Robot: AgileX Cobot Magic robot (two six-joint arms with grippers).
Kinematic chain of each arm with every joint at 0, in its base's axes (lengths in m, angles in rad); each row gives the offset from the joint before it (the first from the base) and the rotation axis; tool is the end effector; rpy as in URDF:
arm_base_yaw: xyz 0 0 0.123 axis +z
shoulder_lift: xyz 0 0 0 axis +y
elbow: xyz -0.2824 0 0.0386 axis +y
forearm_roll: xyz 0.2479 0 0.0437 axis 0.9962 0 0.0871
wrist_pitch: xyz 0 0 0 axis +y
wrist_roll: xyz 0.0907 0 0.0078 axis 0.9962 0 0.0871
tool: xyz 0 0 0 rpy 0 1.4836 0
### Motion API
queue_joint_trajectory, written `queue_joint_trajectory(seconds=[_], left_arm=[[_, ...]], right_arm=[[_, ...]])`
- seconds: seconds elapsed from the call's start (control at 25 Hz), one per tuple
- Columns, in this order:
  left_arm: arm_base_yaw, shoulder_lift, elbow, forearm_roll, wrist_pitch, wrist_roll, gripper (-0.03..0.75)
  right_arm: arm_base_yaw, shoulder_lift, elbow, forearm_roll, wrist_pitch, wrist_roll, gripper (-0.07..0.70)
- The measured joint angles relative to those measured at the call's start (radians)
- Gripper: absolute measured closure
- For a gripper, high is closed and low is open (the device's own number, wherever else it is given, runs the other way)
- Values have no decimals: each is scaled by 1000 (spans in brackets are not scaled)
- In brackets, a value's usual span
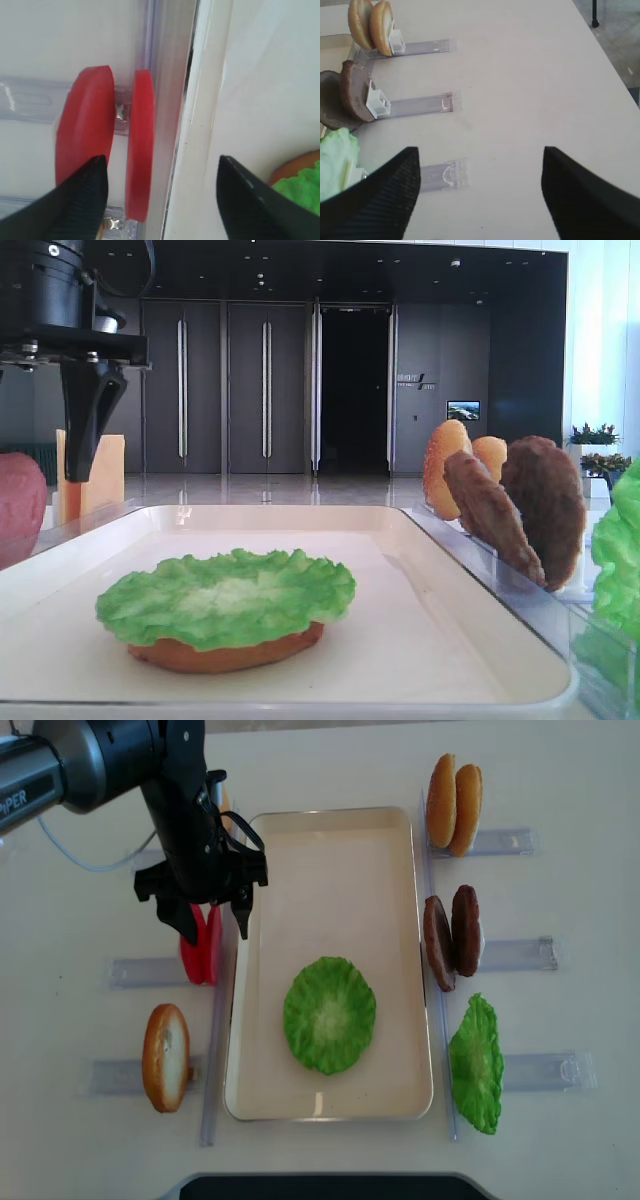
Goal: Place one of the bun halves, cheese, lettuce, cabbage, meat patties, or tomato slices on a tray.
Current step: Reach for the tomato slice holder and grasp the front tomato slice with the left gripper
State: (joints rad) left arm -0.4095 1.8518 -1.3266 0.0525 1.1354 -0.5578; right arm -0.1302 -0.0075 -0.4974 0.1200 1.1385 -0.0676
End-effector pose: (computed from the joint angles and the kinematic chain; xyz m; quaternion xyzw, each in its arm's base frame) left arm 0.3241 -0.1360 0.2062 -0.0630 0.9977 0.0217 0.0099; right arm -0.0081 0.0110 0.2707 0.0224 0.8698 0.0112 0.4927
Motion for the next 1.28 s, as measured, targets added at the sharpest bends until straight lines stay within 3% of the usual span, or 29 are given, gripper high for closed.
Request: queue_joint_trajectory(seconds=[0.32,1.28], left_arm=[[0,0,0,0,0,10,316],[0,0,0,26,27,20,324]], right_arm=[[0,0,0,0,0,0,118],[0,0,0,0,0,0,118]])
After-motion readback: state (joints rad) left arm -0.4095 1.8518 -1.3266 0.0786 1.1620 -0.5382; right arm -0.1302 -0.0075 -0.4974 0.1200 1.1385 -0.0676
